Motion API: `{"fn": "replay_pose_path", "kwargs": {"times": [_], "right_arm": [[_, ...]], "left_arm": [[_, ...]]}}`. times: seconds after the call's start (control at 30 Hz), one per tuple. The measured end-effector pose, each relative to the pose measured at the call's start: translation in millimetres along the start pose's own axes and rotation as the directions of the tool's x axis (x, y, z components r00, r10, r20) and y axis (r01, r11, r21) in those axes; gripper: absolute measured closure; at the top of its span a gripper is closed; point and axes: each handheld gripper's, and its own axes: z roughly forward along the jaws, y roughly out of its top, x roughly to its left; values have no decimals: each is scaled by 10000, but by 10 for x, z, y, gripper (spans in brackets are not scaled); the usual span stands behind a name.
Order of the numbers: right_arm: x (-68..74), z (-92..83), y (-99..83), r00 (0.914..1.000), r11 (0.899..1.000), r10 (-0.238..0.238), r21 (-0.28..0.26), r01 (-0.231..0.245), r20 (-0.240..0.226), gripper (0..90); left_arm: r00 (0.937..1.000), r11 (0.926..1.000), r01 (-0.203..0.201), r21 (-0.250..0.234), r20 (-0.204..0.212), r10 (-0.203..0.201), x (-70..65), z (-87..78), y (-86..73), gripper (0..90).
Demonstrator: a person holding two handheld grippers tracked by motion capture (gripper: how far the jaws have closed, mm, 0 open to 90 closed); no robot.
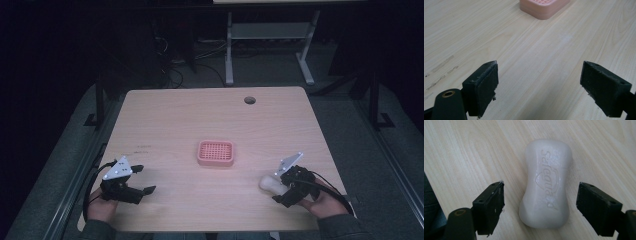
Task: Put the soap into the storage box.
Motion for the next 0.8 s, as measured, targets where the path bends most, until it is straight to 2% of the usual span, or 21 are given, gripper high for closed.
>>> {"fn": "replay_pose_path", "kwargs": {"times": [0.3,0.6,0.8], "right_arm": [[-16,91,54,9999,9994,-48,350,42,159,292],[-29,154,102,9999,9979,-117,633,110,99,324],[-41,201,140,9998,9965,-178,814,175,36,378]], "left_arm": [[10000,10000,-7,-2,5,7,0,-2,0,148],[10000,10000,17,15,16,-17,-4,1,1,148],[10000,10000,12,5,17,-12,-2,-1,0,148]]}}
